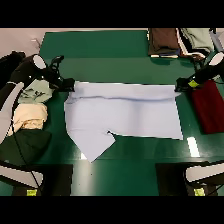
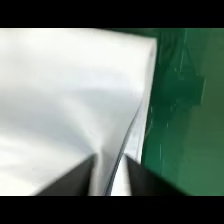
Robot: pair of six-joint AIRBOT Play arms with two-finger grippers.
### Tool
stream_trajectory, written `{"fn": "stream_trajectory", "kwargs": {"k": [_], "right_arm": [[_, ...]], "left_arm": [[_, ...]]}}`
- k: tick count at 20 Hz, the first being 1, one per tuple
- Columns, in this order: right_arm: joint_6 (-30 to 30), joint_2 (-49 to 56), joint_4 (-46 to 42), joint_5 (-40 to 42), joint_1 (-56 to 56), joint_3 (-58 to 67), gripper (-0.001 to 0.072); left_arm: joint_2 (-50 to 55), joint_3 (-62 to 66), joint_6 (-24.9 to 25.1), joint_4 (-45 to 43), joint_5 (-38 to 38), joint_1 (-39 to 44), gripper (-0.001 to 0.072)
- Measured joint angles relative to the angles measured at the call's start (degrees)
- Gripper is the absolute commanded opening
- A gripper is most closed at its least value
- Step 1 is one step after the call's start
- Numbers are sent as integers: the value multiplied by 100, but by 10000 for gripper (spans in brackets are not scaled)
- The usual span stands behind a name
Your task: Fold the shirts.
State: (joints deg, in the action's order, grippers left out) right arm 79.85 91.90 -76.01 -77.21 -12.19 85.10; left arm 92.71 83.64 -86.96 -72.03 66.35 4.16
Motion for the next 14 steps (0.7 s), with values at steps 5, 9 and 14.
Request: {"fn": "stream_trajectory", "kwargs": {"k": [5,9,14], "right_arm": [[-13,-503,431,-50,-66,-282,409],[-118,-1497,555,-98,-131,-1169,408],[-179,-2542,586,122,-153,-2168,408]], "left_arm": [[-496,-365,-334,-151,251,4,549],[-1613,-1694,-452,-315,422,9,550],[-3042,-3926,-577,-96,409,9,550]]}}
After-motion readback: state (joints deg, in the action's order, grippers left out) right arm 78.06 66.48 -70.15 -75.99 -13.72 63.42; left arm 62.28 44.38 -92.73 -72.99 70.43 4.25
